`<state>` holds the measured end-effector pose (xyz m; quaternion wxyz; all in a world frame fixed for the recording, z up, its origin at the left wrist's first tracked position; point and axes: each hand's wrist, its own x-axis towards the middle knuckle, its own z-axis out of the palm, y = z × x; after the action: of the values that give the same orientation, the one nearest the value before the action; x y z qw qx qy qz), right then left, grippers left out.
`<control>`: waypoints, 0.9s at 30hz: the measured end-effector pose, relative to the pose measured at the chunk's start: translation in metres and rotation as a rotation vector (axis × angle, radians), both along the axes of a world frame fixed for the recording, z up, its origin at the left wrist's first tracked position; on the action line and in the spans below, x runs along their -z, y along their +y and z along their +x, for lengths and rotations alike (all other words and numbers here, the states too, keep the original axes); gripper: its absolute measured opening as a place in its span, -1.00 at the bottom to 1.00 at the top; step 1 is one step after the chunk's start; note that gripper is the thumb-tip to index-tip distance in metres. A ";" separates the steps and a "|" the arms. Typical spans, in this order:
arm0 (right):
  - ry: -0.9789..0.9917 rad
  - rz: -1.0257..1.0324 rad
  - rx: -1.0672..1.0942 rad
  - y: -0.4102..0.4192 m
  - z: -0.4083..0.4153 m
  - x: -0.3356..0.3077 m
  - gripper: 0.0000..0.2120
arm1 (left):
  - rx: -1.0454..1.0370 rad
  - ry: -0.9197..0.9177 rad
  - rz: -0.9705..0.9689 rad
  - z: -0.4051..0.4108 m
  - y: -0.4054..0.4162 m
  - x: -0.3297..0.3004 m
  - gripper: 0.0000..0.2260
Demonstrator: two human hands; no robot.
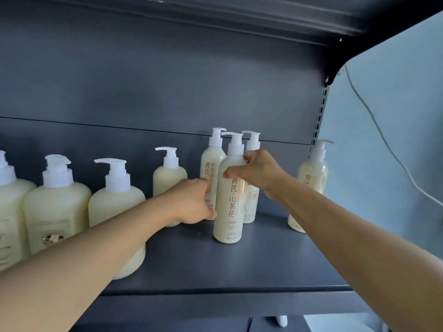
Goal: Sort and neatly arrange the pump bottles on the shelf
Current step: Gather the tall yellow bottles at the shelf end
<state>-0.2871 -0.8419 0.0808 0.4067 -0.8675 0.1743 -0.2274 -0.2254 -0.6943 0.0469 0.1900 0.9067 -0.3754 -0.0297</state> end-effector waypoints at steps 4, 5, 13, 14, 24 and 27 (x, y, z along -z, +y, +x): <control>-0.012 0.049 -0.067 -0.005 -0.010 0.006 -0.77 | -0.031 0.036 -0.065 -0.007 -0.010 0.012 -0.41; -0.026 0.081 -0.077 -0.009 -0.013 0.009 -0.68 | -0.041 0.050 -0.093 -0.007 -0.013 0.015 -0.41; -0.430 0.114 0.423 -0.076 -0.069 0.048 -0.62 | -0.121 0.223 -0.416 -0.012 -0.041 0.035 -0.39; -0.418 0.134 0.500 -0.085 -0.074 0.052 -0.52 | -0.132 0.235 -0.443 -0.011 -0.045 0.038 -0.39; -0.096 0.303 0.380 -0.133 -0.061 0.088 -0.31 | -0.152 0.340 -0.556 -0.006 -0.055 0.063 -0.29; -0.094 0.256 0.378 -0.132 -0.063 0.086 -0.43 | -0.141 0.340 -0.559 -0.007 -0.054 0.063 -0.30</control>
<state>-0.3505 -0.9743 -0.0055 0.4712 -0.7492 0.3422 -0.3156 -0.2321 -0.7484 -0.0164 0.4930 0.8252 -0.2681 -0.0633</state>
